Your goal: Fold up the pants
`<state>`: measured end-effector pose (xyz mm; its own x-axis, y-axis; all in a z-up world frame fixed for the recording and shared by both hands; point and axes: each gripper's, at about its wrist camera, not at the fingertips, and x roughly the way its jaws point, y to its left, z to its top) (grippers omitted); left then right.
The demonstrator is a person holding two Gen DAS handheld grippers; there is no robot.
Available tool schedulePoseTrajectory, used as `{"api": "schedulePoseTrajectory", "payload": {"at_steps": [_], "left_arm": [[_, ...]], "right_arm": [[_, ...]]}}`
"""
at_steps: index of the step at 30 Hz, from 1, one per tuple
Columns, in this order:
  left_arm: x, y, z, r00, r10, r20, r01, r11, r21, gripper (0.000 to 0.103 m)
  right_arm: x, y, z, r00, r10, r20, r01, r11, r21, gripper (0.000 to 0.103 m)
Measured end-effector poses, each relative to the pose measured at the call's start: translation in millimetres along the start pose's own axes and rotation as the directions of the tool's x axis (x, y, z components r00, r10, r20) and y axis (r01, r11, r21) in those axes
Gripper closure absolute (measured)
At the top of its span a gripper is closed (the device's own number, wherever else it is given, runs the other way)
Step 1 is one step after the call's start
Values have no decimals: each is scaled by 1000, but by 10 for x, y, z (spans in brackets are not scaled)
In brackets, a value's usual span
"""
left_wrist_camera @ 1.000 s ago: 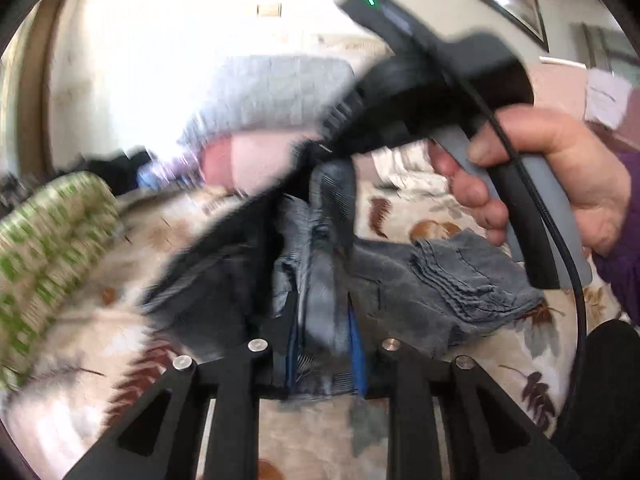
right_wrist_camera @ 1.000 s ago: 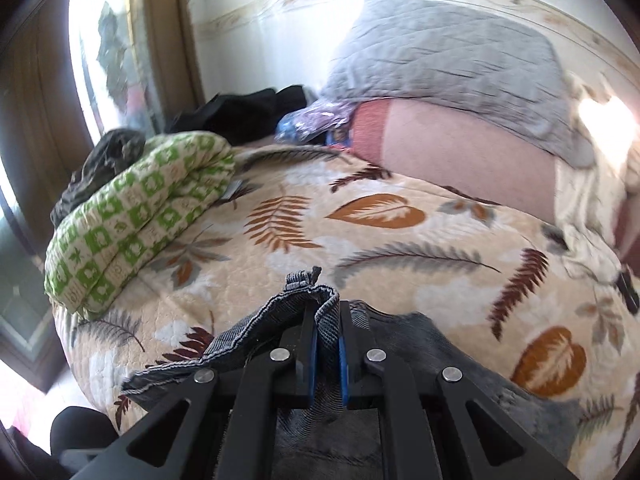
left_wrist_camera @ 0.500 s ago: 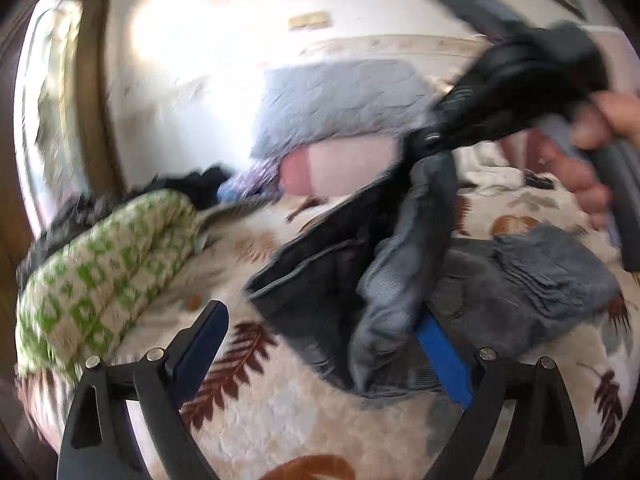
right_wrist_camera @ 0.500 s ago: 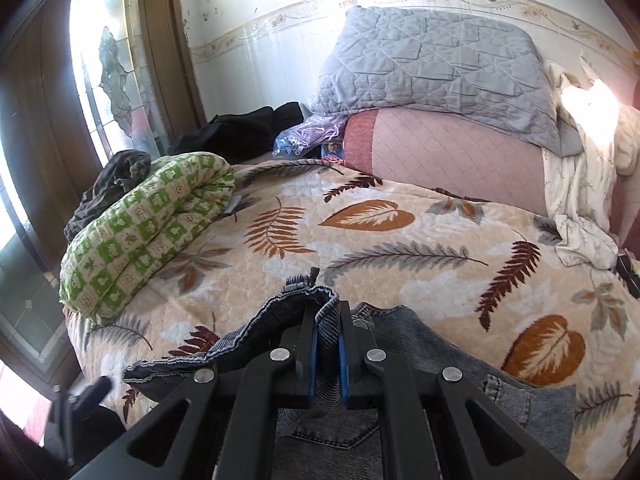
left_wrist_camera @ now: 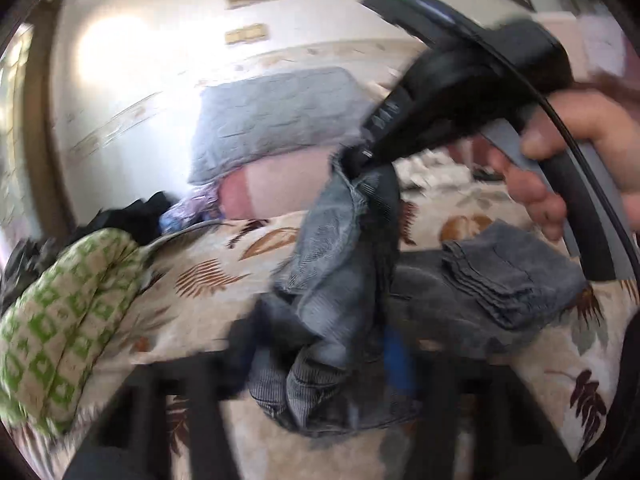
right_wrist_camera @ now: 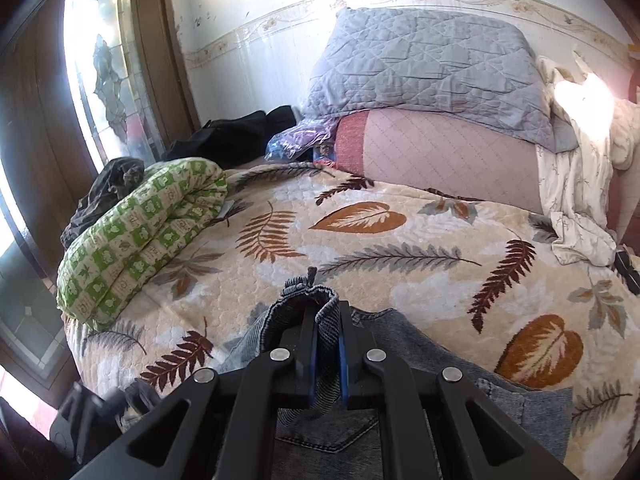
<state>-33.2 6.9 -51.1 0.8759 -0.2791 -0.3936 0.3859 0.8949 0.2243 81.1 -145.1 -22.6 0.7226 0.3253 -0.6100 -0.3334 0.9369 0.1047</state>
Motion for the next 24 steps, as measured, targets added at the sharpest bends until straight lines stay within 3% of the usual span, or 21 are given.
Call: {"api": "schedulePoseTrajectory", "payload": {"at_steps": [5, 12, 18, 24], "left_arm": [[56, -283, 122, 999, -46, -3, 46, 998, 54, 68], [26, -826, 344, 993, -115, 28, 110, 981, 158, 71], [121, -1407, 561, 973, -232, 15, 223, 951, 215, 72], [335, -1950, 692, 947, -320, -11, 312, 916, 253, 73]], "right_arm": [[-123, -346, -96, 999, 6, 42, -10, 997, 77, 95], [-418, -992, -338, 991, -10, 130, -17, 979, 205, 95], [-649, -1615, -549, 980, -53, 190, -8, 951, 308, 95], [-747, -2305, -772, 975, -80, 208, -22, 895, 446, 95]]}}
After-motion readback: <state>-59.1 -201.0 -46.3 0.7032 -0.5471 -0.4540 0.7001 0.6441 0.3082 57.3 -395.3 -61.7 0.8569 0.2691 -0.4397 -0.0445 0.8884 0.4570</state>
